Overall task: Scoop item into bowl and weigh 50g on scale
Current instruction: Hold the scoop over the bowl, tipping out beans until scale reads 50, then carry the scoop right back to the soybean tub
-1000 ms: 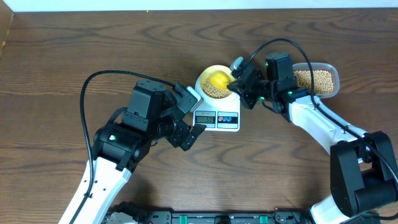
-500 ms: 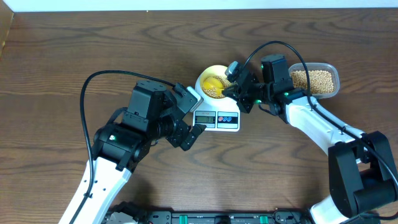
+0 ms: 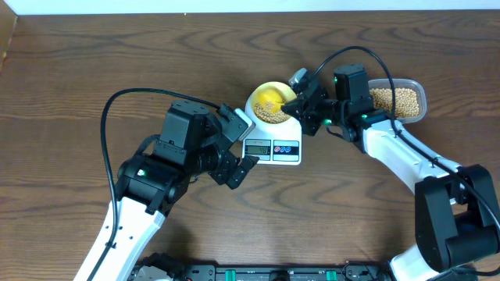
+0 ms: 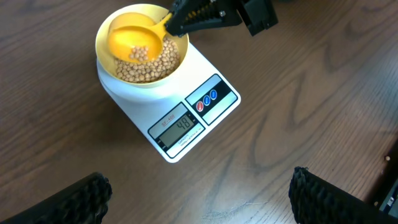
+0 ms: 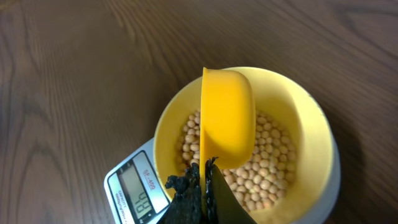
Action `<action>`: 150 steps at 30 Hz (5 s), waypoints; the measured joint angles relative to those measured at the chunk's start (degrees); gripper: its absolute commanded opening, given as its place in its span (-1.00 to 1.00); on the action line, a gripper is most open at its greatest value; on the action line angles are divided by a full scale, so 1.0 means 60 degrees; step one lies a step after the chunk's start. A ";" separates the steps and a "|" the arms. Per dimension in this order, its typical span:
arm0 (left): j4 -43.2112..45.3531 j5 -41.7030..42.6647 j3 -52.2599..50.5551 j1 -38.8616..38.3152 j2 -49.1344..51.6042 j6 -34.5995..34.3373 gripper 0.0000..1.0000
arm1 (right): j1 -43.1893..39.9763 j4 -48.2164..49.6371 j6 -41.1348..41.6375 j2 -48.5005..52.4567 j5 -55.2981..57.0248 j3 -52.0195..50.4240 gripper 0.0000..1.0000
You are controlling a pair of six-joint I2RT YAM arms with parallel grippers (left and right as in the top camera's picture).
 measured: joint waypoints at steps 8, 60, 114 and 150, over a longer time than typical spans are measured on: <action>0.0000 0.0000 0.0000 0.0000 0.0000 0.0000 0.87 | -0.0058 0.0386 0.0153 0.0000 -0.0004 0.0000 -0.98; 0.0000 0.0000 0.0000 0.0000 0.0000 0.0000 0.87 | -0.0175 0.0597 -0.1075 0.0026 0.0073 0.0000 -0.98; -0.0004 0.0000 0.0000 0.0000 0.0000 0.0000 0.87 | -0.0182 0.0346 -0.0470 0.0029 0.0084 0.0000 -0.98; 0.0000 0.0000 0.0000 0.0000 0.0000 0.0000 0.87 | -0.2962 0.1665 0.4594 -0.0933 -0.1290 0.0000 -0.97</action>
